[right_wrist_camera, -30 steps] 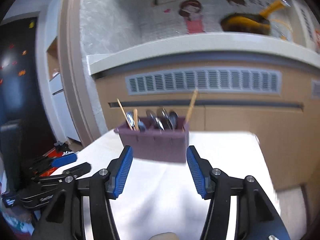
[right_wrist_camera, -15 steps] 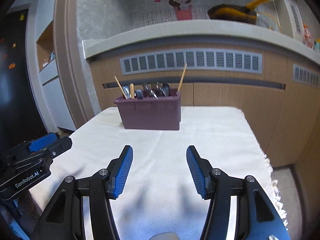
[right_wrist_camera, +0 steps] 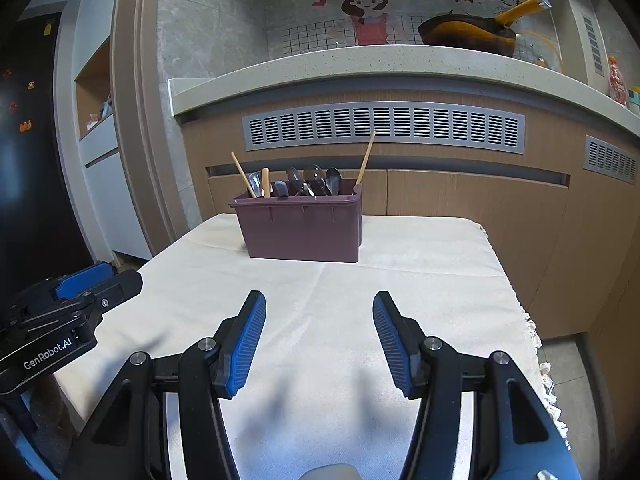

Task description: Organize utensils

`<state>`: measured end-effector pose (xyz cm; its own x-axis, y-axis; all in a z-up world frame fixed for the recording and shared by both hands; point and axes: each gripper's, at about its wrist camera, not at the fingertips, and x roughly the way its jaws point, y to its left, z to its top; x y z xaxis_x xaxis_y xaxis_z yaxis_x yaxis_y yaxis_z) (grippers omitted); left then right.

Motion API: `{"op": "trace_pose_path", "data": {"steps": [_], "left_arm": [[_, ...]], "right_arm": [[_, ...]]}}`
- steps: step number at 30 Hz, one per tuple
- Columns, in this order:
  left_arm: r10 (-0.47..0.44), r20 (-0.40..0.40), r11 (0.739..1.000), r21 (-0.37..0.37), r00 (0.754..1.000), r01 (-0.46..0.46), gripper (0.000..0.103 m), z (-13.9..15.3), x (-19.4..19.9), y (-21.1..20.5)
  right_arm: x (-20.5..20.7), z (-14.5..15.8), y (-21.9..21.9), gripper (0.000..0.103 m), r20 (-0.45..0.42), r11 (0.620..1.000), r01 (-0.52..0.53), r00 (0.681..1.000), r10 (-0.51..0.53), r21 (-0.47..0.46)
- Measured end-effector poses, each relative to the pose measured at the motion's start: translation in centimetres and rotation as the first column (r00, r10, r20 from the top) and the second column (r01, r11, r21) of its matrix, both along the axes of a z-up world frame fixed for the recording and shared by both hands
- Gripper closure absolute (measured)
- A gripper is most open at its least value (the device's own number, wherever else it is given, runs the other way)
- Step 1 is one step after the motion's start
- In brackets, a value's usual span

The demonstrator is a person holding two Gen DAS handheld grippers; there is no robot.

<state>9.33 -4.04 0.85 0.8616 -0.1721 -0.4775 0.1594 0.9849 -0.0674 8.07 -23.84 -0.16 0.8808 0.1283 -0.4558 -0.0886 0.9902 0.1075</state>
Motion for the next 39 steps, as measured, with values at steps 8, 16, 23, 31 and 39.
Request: {"op": "trace_pose_path", "data": {"steps": [8, 16, 23, 31, 39], "left_arm": [[-0.002, -0.005, 1.0, -0.002, 1.0, 0.002, 0.052, -0.05, 0.07, 0.1], [-0.002, -0.006, 1.0, -0.002, 1.0, 0.002, 0.052, -0.01, -0.07, 0.05], [-0.003, -0.008, 1.0, -0.003, 1.0, 0.003, 0.052, -0.01, -0.04, 0.05], [-0.005, -0.012, 1.0, -0.003, 1.0, 0.005, 0.052, -0.02, -0.11, -0.01], [-0.009, -0.016, 1.0, -0.003, 1.0, 0.009, 0.052, -0.13, -0.16, -0.12]], "right_arm": [[-0.01, -0.04, -0.02, 0.05, -0.002, 1.0, 0.0, 1.0, 0.0, -0.003], [-0.04, -0.04, -0.16, 0.05, -0.006, 1.0, 0.001, 1.0, -0.001, -0.001], [0.05, -0.14, -0.26, 0.05, -0.013, 1.0, 0.003, 1.0, -0.003, -0.001], [0.04, -0.19, -0.39, 0.05, -0.019, 1.0, 0.004, 1.0, -0.004, 0.001], [0.04, -0.16, -0.46, 0.05, -0.018, 1.0, 0.005, 1.0, -0.005, 0.001]]}}
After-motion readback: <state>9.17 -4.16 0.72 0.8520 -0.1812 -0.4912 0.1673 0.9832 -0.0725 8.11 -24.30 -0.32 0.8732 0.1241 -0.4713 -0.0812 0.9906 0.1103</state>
